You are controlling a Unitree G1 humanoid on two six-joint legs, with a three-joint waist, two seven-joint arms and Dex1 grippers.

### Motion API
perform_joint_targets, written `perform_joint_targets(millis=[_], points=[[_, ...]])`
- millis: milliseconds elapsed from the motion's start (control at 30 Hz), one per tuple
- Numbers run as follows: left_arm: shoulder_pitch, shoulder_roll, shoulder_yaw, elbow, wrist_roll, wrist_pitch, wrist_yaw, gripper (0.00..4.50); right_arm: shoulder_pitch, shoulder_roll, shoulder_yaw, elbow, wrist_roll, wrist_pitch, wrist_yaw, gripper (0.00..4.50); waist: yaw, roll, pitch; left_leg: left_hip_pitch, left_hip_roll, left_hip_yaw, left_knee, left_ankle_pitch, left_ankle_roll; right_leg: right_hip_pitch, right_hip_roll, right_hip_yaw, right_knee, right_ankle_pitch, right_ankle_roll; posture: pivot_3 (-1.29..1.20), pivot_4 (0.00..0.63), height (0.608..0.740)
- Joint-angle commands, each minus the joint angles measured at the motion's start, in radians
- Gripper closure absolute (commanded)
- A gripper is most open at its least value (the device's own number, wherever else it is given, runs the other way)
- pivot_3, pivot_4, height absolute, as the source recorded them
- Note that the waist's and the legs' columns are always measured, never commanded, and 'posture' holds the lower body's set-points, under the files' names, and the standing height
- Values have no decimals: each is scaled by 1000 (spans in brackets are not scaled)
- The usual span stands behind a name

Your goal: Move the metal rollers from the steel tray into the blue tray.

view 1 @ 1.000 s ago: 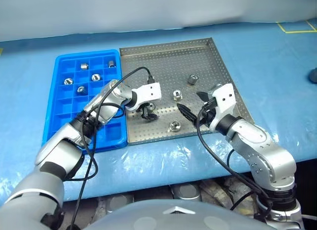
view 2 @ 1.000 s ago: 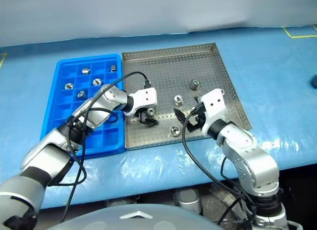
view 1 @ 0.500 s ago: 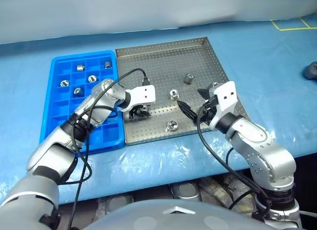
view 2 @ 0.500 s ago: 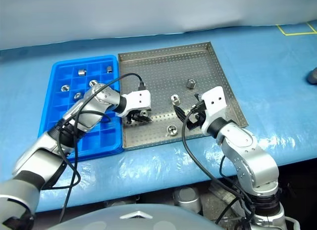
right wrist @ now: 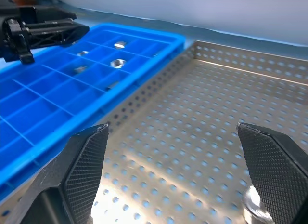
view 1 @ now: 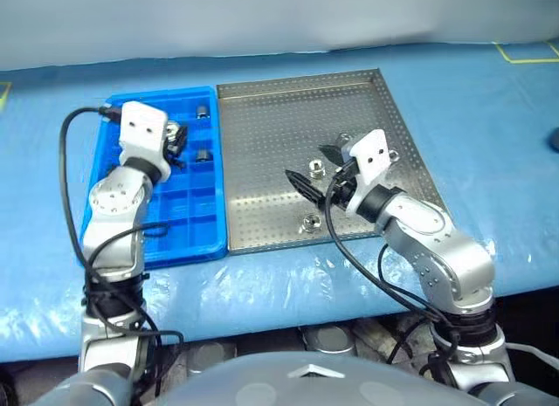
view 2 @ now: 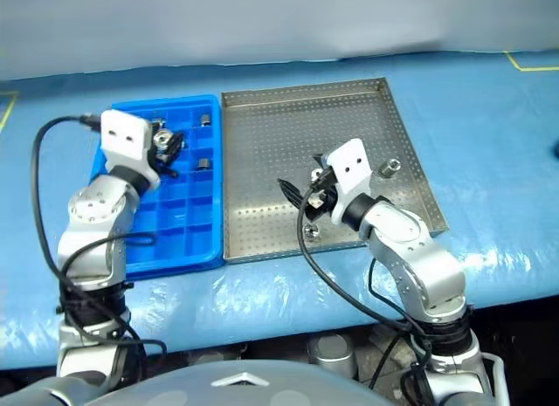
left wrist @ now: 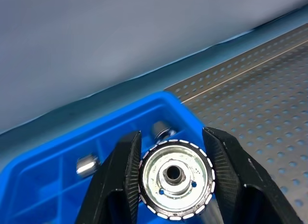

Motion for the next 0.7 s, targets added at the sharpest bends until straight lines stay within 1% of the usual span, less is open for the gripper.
perform_joint_targets(millis=[33,167,367,533,700], points=[[39,-24,50,-44,36,-87,112,2769,-28,15,57,11,-14,-35,30,0,21,0,0,0,0,0,0,0,0,0,0,0,0,0,1,-26,150,740],[73,-51,68,9,71,-141,220,2769,-38,36,93,29,-16,-41,45,0,47,-1,0,0,-2,0,0,1,-1,1,-2,0,-1,1,1,-13,150,740],[77,-52,55,91,46,-171,230,2769,-34,39,114,29,-28,-32,56,0,53,-1,0,0,-2,0,0,1,-2,0,-2,-1,-1,1,1,-31,150,740],[90,-68,53,118,51,-74,258,2769,-17,40,103,12,-32,-22,43,0,40,-1,-1,0,-2,0,0,1,-2,0,-2,-1,-1,1,1,-47,150,740],[87,-105,78,93,34,13,299,2769,1,36,86,-4,-32,-13,29,0,33,-1,-1,0,-1,0,0,1,-2,0,-2,-1,-1,1,1,-72,150,740]])
